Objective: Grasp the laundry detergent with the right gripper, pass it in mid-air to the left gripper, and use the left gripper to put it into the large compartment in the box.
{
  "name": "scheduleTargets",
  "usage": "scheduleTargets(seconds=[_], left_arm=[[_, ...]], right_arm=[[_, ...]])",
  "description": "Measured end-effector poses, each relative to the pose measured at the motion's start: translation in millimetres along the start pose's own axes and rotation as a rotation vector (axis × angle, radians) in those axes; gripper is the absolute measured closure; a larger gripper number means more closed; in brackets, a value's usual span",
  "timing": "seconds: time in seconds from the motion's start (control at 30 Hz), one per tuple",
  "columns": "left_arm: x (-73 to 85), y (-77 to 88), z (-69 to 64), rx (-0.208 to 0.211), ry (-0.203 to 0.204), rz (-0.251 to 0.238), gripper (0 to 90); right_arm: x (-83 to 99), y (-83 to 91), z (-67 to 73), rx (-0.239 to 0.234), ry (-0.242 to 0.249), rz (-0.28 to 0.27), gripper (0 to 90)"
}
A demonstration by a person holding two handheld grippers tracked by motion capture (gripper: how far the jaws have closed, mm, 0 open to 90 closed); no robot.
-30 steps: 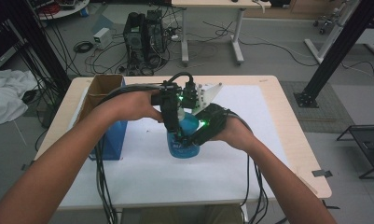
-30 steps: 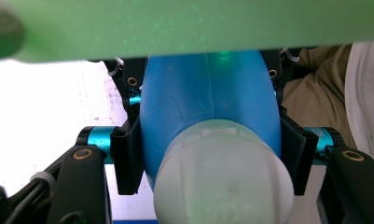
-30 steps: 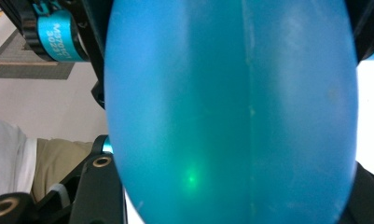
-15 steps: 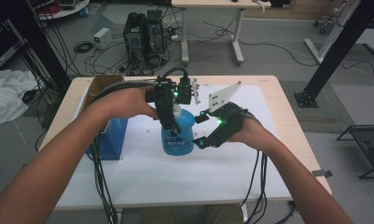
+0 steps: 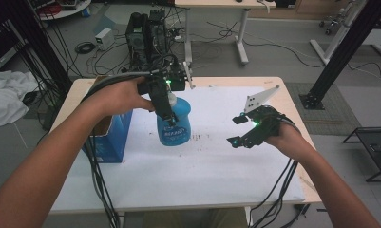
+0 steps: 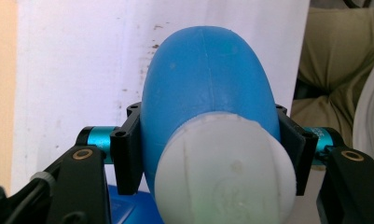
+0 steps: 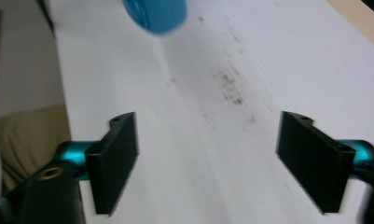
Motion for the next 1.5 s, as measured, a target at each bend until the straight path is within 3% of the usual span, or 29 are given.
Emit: scheduleTargets(seconds=[0.03,0.33,0.47,0.63,0.77,1.07,1.23,1.5], left_arm=[[0.6,1.2,1.4,-0.003,0.014,0.000,37.6],[8.0,15.8,12.2,-0.025,0.143,-0.008,37.6],[13.6,23.5,16.4,-0.032,0.227,-0.019,37.6],[23.8,33.1,24.4,-0.044,0.330,-0.025,37.6],[33.8,42.2,32.3,-0.055,0.400,-0.033,37.6],[52.8,60.4,47.0,-0.069,0.542,-0.046,37.6],[64.2,69.9,52.7,-0.082,0.559,-0.038,37.7],[91.5,88.4,58.0,-0.071,0.587,-0.083,37.7]], right_arm=[[3.9,0.9,-0.1,-0.007,-0.009,0.029,2.3],[32.5,17.6,-5.0,0.020,-0.058,0.089,1.2],[43.7,24.7,-12.3,0.060,-0.065,0.093,1.2],[60.3,34.0,-20.0,0.089,-0.106,0.179,1.3],[69.3,41.9,-25.6,0.102,-0.094,0.216,1.3],[80.6,49.1,-35.1,0.137,-0.127,0.205,1.2],[82.2,50.2,-37.3,0.143,-0.130,0.199,1.2],[80.6,50.6,-40.8,0.145,-0.120,0.183,1.2]])
Point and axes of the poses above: each handheld gripper's, and its own axes: y roughly backward along the jaws, x roughly out of its underside, z roughly to its left, the point moved 5 cm from there along -y, roughly forward along the jaws, and after that the axes turned 10 degrees about z, right-handed, at the moved point
